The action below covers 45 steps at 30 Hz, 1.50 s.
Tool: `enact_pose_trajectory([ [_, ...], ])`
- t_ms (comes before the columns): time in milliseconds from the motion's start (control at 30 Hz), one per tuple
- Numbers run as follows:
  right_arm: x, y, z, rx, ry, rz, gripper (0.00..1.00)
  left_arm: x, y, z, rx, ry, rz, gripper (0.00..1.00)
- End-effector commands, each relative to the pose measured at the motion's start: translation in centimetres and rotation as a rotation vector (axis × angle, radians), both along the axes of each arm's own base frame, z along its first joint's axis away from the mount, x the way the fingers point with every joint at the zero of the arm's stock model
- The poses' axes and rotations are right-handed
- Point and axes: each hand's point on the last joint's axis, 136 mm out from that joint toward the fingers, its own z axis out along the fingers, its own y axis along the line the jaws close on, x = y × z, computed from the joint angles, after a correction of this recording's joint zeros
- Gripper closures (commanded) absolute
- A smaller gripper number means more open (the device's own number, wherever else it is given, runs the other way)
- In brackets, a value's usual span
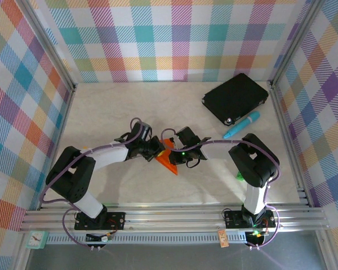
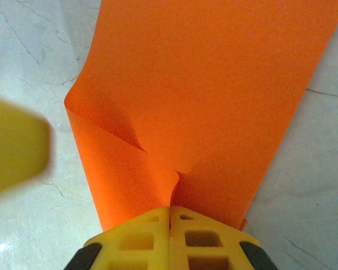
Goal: Fold a paper plane with a square sheet of paper (pick it up from the middle)
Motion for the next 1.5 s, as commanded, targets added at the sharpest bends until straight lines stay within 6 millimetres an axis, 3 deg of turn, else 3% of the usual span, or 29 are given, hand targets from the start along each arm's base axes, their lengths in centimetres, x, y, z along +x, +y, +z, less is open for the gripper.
enact_pose_trajectory([
  [0,-1.2,-2.0,-3.3,-0.109,0.093,-0.031,0.98,-0.9,-0.5,-0.7,-0.025,0.030,0.028,0.98],
  [167,-1.2,-2.0,-3.4,-0.109,0.099,-0.033,0.98,-1.6,0.0,-2.1,0.001,0.056,0.036,1.00],
  [433,-1.2,-1.9,-3.4,-0.110,0.102,-0.034,0.98,-1.6,-0.4,-2.9,-0.001,0.073,0.029,1.00],
  [1033,-1.1,-2.2,-3.5,-0.124,0.117,-0.040,0.98,-2.7,1.0,-5.5,0.072,0.122,0.043,1.00],
  [1200,-0.9,-1.9,-2.5,-0.109,0.112,-0.043,0.88,-3.0,1.6,-6.4,0.107,0.147,0.055,1.00],
  [1333,-0.3,-1.5,0.2,-0.060,0.099,-0.063,0.76,-3.2,2.1,-6.9,0.135,0.160,0.063,1.00],
  [1467,0.8,-2.4,2.6,-0.042,0.075,-0.124,0.63,-3.3,2.3,-7.1,0.151,0.168,0.069,1.00],
])
